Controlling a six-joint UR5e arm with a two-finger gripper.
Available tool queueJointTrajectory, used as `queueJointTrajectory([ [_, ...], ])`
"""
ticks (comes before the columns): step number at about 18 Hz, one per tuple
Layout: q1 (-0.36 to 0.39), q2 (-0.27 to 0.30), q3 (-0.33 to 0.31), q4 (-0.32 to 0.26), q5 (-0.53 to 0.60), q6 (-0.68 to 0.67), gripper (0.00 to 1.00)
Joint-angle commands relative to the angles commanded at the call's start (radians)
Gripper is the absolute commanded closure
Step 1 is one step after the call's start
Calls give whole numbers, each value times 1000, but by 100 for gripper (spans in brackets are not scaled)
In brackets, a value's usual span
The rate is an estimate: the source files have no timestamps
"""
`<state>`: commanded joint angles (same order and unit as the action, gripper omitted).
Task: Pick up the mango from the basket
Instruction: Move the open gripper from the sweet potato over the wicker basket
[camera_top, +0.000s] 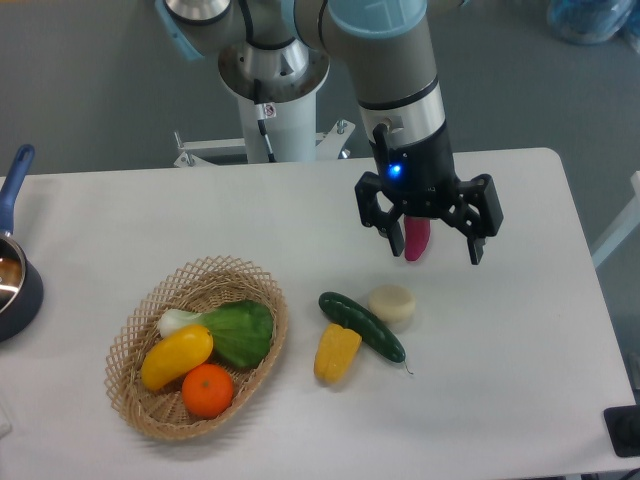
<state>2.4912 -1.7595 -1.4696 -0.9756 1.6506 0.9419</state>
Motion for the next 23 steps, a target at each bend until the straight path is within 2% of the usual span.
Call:
queueJointTrajectory([
  [8, -5, -2, -6, 0, -29, 2, 0],
  [15, -11, 14, -66, 31, -32, -5, 0],
  [17, -12, 23, -84, 31, -34, -53, 0],
  [23, -69, 48, -193, 28, -55, -150, 0],
])
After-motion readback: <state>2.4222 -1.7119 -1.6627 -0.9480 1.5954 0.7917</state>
